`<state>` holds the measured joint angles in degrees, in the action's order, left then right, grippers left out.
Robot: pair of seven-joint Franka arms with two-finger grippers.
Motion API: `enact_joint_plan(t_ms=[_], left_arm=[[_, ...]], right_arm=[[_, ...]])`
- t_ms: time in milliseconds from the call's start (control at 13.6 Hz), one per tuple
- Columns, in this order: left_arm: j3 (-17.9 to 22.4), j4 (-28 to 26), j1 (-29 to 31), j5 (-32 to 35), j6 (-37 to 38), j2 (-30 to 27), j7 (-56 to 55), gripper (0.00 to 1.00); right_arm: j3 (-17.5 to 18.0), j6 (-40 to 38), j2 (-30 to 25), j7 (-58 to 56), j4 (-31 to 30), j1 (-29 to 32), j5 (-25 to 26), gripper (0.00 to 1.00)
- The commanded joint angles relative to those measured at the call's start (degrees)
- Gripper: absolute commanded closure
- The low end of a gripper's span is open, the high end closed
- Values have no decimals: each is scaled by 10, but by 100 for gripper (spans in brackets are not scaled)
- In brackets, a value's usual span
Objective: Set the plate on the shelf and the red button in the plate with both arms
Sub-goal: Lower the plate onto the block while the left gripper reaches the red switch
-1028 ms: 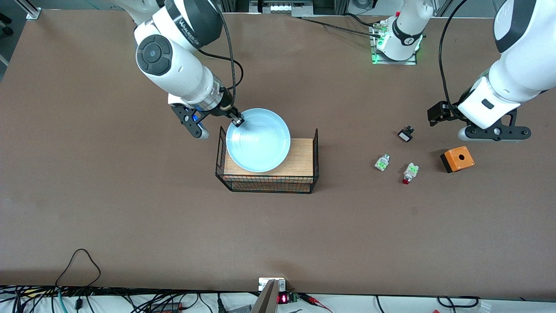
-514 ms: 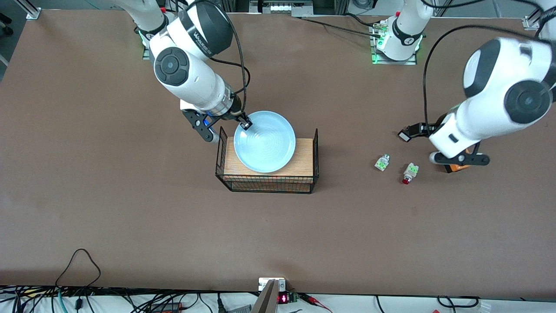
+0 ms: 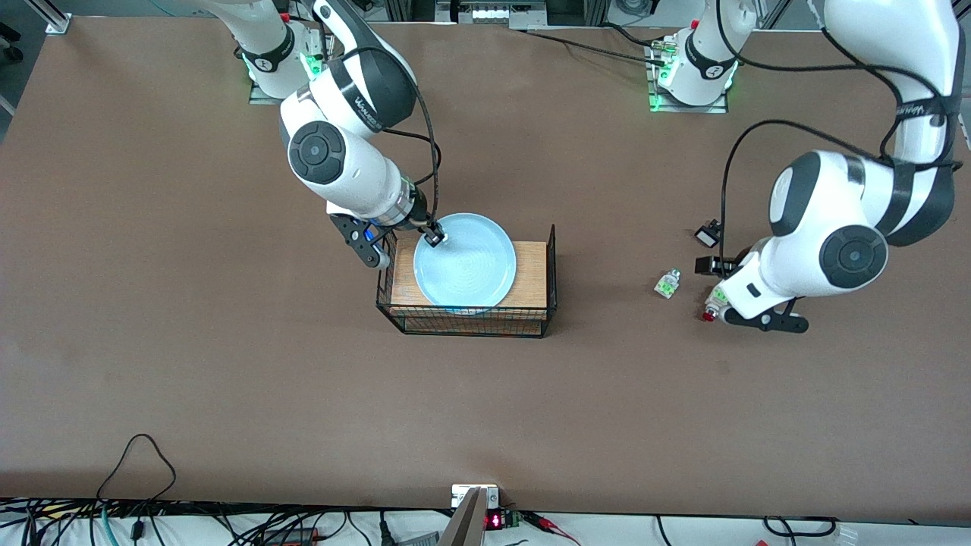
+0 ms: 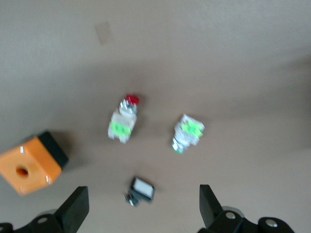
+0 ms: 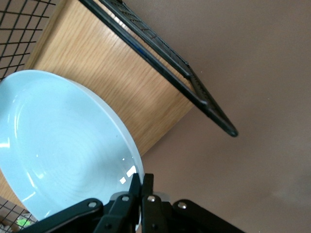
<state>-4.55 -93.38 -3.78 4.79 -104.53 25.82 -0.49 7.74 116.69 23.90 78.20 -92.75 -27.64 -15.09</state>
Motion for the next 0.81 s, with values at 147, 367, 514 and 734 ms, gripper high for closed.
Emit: enact_joint_plan(t_ms=[147,367,514,734], left_arm=[[-1,-57,8,31,-119,33,118,0],[-1,-122,11,32,-202,33,163,0],[1,-154,11,34,-254,34,180,0],[2,-160,20,34,-263,47,180,0]], right_arm=[[-6,38,5,-4,-1,-2,-4,68],[-7,31,-4,-3,4,9,-5,0],[-8,20,-24,-3,5,24,-4,0],[-8,-21,-59,-17,21,56,4,0]])
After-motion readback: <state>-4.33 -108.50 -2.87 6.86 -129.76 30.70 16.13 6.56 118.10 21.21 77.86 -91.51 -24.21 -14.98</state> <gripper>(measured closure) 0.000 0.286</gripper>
